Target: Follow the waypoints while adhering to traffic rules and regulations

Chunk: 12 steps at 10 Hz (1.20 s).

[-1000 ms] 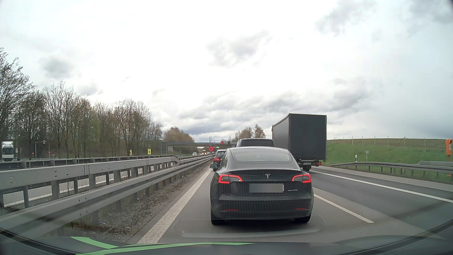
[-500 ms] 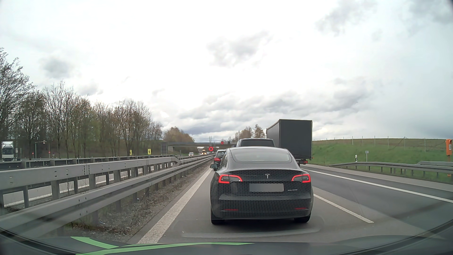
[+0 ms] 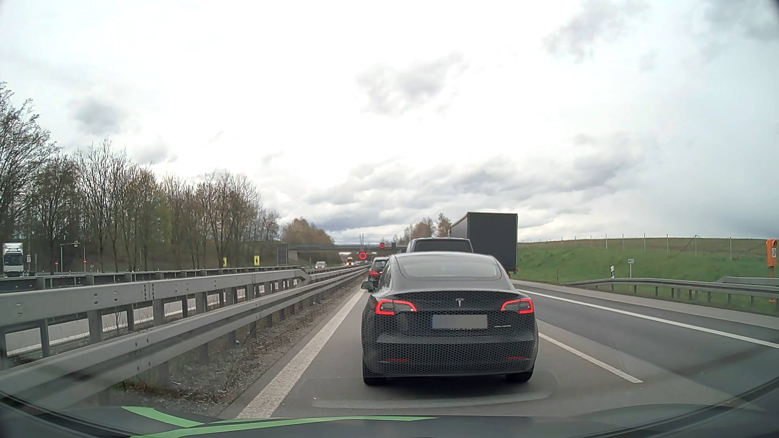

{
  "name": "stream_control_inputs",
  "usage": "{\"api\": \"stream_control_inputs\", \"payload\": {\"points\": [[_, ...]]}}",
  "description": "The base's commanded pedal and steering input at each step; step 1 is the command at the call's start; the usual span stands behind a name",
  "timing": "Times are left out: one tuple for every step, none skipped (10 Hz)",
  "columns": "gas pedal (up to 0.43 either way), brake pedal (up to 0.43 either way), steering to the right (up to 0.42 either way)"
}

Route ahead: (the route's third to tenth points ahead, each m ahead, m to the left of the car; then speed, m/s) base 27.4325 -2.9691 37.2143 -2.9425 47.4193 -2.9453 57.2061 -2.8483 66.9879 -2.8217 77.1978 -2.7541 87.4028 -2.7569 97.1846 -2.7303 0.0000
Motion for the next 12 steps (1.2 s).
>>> {"api": "stream_control_inputs", "payload": {"points": [[0.000,0.317,-0.007],[0.000,0.317,-0.007],[0.000,0.317,-0.007],[0.000,0.317,-0.007],[0.000,0.317,-0.007],[0.000,0.317,-0.007],[0.000,0.317,-0.007],[0.000,0.317,-0.007],[0.000,0.317,-0.007],[0.000,0.317,-0.007],[0.000,0.317,-0.007],[0.000,0.317,-0.007]]}}
